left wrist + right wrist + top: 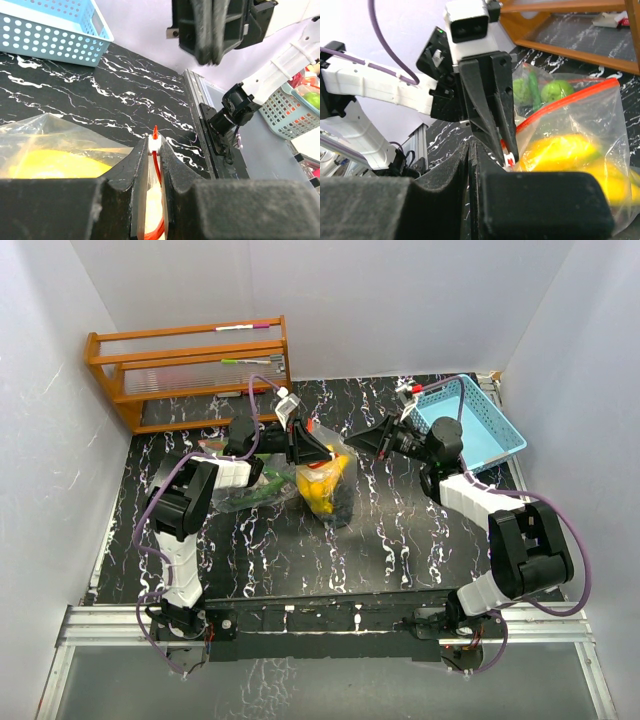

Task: Open the zip-top bag and remove the fake food
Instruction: Unzip the zipper food storage bag at the center of the board.

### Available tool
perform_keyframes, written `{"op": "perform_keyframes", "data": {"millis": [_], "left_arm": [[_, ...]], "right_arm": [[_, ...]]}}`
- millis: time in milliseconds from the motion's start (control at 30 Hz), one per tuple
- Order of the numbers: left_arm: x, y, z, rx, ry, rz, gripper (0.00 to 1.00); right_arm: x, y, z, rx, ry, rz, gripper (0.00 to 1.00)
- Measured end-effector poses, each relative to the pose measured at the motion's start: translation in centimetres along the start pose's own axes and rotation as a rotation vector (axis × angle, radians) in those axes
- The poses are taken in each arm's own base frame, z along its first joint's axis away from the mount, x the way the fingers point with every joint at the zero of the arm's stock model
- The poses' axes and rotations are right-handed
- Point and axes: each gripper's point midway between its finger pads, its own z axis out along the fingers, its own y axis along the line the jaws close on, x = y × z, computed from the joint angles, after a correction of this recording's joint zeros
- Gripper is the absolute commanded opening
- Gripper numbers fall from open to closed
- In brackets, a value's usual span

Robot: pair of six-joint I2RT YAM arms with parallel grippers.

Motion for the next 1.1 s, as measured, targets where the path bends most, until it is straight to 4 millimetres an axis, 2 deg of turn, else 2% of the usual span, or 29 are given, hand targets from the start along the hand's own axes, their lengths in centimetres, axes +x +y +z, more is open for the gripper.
{"op": "perform_keyframes", "data": {"millis": [67,100,167,200,267,400,567,633,867,1100], "left_arm": [[0.2,0.4,0.0,-0.013,0.003,-0.004,0.03],[0.3,0.5,0.0,-0.018,0.004,-0.006,0.03],[0.4,0.7,0.0,-0.029,0.005,-0.006,0.01],[0.4,0.9,-0.1,-0.041,0.006,-0.004,0.0],[0.3,1.4,-0.1,-0.075,0.006,0.003,0.0],[-0.3,2.0,-0.2,-0.209,-0.009,0.091,0.0],[-2.2,0.7,0.8,-0.325,-0.032,0.265,0.0],[-2.6,0.8,1.1,-0.364,-0.036,0.305,0.0],[-1.2,3.0,-0.3,-0.535,-0.074,0.298,0.0],[-1.2,4.0,-1.6,-0.635,-0.151,0.271,0.0]], "right_arm": [[-0.6,0.3,-0.2,-0.017,-0.013,-0.004,0.08],[-0.6,0.3,-0.2,-0.017,-0.014,-0.003,0.16],[-0.4,-0.1,-0.3,0.005,-0.009,0.017,0.46],[-0.2,-0.5,-0.3,0.026,-0.004,0.035,0.54],[0.4,-1.5,-0.2,0.08,0.006,0.067,0.61],[1.3,-3.2,0.2,0.233,-0.002,0.155,0.6],[2.1,-3.9,1.0,0.358,-0.058,0.292,0.59],[2.2,-4.1,1.4,0.406,-0.092,0.329,0.56],[2.4,-3.5,1.6,0.511,-0.227,0.382,0.51],[1.4,-4.5,1.3,0.573,-0.316,0.396,0.5]]}}
